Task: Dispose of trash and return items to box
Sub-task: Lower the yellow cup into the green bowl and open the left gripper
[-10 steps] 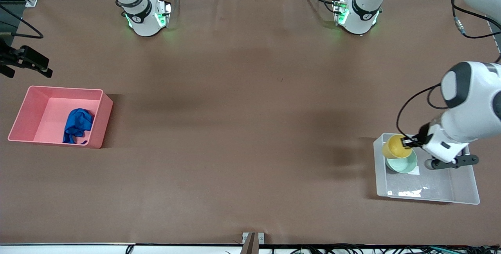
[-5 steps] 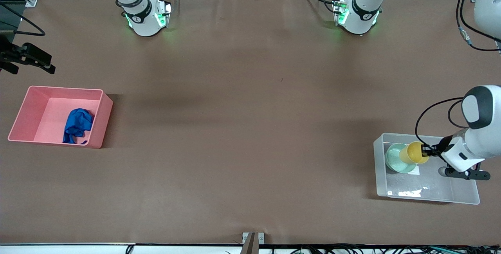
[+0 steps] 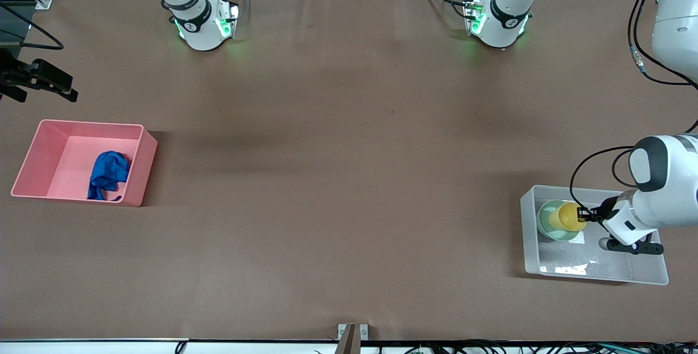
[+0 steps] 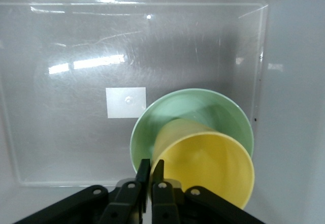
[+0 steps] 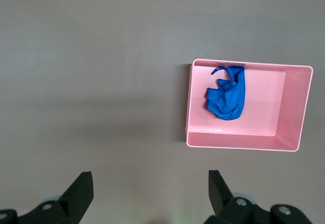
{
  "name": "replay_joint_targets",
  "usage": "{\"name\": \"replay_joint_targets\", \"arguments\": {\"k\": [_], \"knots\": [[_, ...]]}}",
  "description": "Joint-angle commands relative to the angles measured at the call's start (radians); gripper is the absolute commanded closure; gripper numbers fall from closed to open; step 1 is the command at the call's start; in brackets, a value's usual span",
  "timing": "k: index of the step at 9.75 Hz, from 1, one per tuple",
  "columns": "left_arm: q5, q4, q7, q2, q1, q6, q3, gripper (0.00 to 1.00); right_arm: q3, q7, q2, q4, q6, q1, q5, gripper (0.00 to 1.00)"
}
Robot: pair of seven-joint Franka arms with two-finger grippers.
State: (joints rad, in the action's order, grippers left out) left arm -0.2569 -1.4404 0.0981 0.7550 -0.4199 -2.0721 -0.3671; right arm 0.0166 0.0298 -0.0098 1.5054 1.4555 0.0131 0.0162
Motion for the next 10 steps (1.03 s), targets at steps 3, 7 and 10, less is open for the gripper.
{"name": "replay_joint_targets", "arguments": {"k": [3, 7, 10], "knots": [[-0.013, 0.017, -0.029, 0.0, 0.007, 0.0, 0.004, 0.0, 0.005, -0.011, -0.033, 0.033, -0.006, 0.004, -0.016, 0.0], [0.014, 0.017, -0.176, -0.179, 0.021, 0.154, -0.021, 0.0, 0.006, -0.01, -0.033, 0.033, -0.006, 0.005, -0.016, 0.0], [0.073, 0.015, -0.268, -0.36, 0.015, 0.265, -0.122, 0.0, 0.008, -0.01, -0.032, 0.035, -0.006, 0.005, -0.016, 0.0]]}}
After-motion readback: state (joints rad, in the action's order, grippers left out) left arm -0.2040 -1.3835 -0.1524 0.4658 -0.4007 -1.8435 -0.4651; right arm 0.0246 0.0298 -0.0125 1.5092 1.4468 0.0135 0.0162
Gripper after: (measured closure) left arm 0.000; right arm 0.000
